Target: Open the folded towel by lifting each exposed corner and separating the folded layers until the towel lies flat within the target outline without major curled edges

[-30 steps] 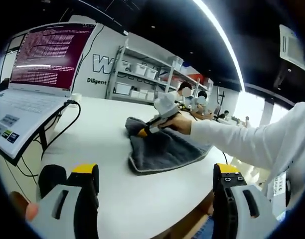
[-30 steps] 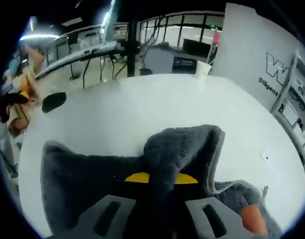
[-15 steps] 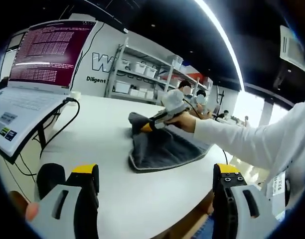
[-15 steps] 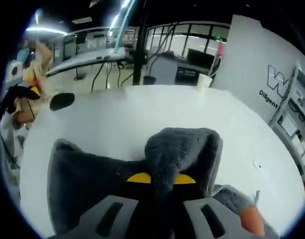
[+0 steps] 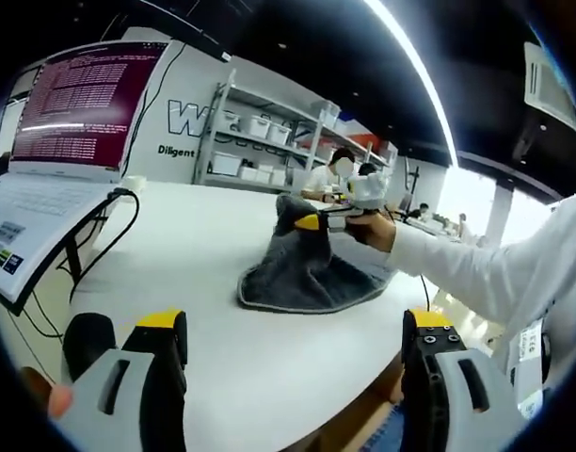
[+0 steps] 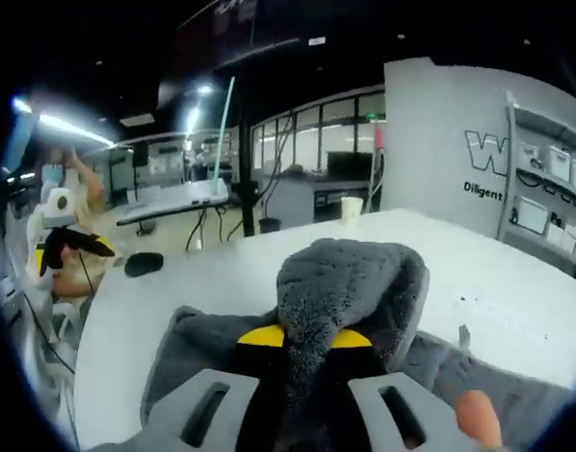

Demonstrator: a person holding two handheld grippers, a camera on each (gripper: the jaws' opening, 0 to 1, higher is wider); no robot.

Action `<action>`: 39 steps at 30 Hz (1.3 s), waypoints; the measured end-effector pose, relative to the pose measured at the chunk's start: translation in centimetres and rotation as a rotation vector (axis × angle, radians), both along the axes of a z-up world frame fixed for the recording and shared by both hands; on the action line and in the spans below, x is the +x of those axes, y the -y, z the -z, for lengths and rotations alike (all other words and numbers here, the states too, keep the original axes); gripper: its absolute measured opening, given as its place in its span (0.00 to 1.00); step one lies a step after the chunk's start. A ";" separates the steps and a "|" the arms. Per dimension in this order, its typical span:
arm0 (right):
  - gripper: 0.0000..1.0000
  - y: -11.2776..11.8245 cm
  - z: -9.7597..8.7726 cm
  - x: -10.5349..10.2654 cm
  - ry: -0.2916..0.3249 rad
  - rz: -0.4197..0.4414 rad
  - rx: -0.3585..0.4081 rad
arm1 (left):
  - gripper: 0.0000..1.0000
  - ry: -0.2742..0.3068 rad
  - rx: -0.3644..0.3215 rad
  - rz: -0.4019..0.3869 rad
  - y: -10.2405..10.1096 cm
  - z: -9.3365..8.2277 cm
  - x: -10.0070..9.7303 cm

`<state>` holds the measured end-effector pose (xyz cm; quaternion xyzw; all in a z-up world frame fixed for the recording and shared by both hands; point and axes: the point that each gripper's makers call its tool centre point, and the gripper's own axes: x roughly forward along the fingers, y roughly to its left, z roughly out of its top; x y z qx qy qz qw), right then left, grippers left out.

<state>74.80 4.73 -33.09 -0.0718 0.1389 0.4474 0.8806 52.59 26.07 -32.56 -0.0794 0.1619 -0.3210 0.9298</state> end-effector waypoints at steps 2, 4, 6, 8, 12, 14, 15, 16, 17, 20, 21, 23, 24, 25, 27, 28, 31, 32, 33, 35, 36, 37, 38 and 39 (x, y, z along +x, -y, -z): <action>0.06 0.8 -0.1 -0.4 0.011 0.008 0.014 | 0.94 0.003 0.009 0.004 0.0 0.0 0.0; 0.07 2.3 -0.4 -1.3 0.033 0.023 0.031 | 0.94 0.005 0.016 0.008 0.0 0.1 0.0; 0.07 3.7 -0.3 -2.1 0.048 0.036 0.047 | 0.94 0.006 0.022 0.016 -0.1 0.2 0.0; 0.08 4.8 -0.1 -2.8 0.050 0.046 0.054 | 0.94 0.008 0.030 0.023 -0.1 0.3 0.0; 0.11 6.9 0.9 -4.1 0.037 0.075 0.066 | 0.94 0.007 0.042 0.042 -0.1 0.5 -0.1; 0.12 7.9 1.6 -4.7 0.022 0.094 0.072 | 0.93 0.005 0.045 0.052 -0.1 0.6 -0.2; 0.13 8.5 2.0 -4.8 0.012 0.109 0.071 | 0.93 0.005 0.047 0.056 -0.2 0.6 -0.3; 0.13 8.9 2.4 -5.1 0.003 0.120 0.069 | 0.93 0.004 0.049 0.059 -0.2 0.6 -0.3; 0.13 9.4 2.7 -5.2 -0.003 0.130 0.066 | 0.93 0.003 0.052 0.061 -0.2 0.7 -0.3; 0.14 10.5 3.9 -5.8 -0.027 0.157 0.051 | 0.93 0.002 0.061 0.063 -0.4 0.7 -0.4; 0.14 10.8 4.1 -6.0 -0.032 0.162 0.052 | 0.93 0.002 0.064 0.063 -0.5 0.7 -0.4; 0.15 11.7 4.9 -6.3 -0.056 0.184 0.044 | 0.93 0.003 0.068 0.064 -0.6 0.8 -0.5; 0.16 12.0 5.3 -6.4 -0.066 0.191 0.037 | 0.93 0.002 0.070 0.065 -0.6 0.8 -0.5; 0.16 12.1 5.4 -6.5 -0.068 0.193 0.035 | 0.93 0.002 0.070 0.065 -0.6 0.8 -0.5; 0.18 12.7 6.2 -6.9 -0.098 0.207 0.032 | 0.93 0.001 0.075 0.070 -0.5 0.9 -0.5; 0.19 13.1 6.6 -7.0 -0.112 0.218 0.023 | 0.93 0.000 0.077 0.073 -0.5 0.9 -0.5; 0.22 13.9 7.4 -7.1 -0.122 0.234 -0.019 | 0.93 -0.002 0.079 0.080 -0.4 1.0 -0.6; 0.23 14.1 7.4 -7.1 -0.129 0.240 -0.015 | 0.93 -0.003 0.081 0.084 -0.4 1.0 -0.7; 0.25 14.1 7.4 -7.1 -0.131 0.242 -0.012 | 0.93 -0.003 0.081 0.085 -0.4 1.0 -0.7; 0.29 14.4 7.2 -7.1 -0.137 0.259 -0.010 | 0.93 -0.003 0.083 0.087 -0.5 1.0 -0.8; 0.31 14.8 7.1 -7.1 -0.139 0.270 -0.015 | 0.93 -0.003 0.084 0.089 -0.5 1.0 -0.8; 0.34 15.1 7.0 -7.2 -0.146 0.281 -0.018 | 0.93 -0.003 0.084 0.089 -0.6 1.0 -0.8; 0.37 15.4 6.8 -7.2 -0.149 0.289 -0.016 | 0.93 -0.002 0.085 0.088 -0.6 0.9 -0.8; 0.40 15.7 6.5 -7.3 -0.150 0.298 -0.015 | 0.93 0.000 0.085 0.086 -0.6 0.9 -0.8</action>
